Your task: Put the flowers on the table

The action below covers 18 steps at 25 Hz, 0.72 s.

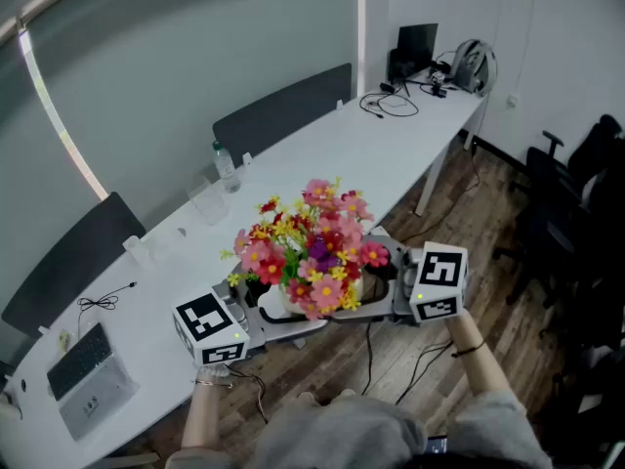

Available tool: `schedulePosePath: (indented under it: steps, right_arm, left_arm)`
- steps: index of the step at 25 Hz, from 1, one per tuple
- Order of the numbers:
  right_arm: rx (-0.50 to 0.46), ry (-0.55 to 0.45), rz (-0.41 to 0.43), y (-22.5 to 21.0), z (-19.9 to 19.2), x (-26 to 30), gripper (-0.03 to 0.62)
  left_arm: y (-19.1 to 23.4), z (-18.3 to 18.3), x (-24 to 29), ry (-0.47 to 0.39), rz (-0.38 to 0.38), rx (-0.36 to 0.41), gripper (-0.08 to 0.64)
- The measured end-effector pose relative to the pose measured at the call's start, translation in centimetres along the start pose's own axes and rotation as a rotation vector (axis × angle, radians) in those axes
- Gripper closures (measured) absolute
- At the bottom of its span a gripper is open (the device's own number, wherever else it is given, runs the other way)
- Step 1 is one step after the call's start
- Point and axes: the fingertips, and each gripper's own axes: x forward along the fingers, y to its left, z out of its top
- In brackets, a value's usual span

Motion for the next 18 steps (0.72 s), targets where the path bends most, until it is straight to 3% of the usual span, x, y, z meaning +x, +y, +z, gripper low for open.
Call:
schedulePosePath:
  steps: [18]
  right_arm:
    - [-0.027, 0.022, 0.002, -1.9, -1.7, -3.8, 0.132]
  left_arm:
    - [0.3, -1.0, 4.5, 0.008, 0.018, 0.002, 0.097]
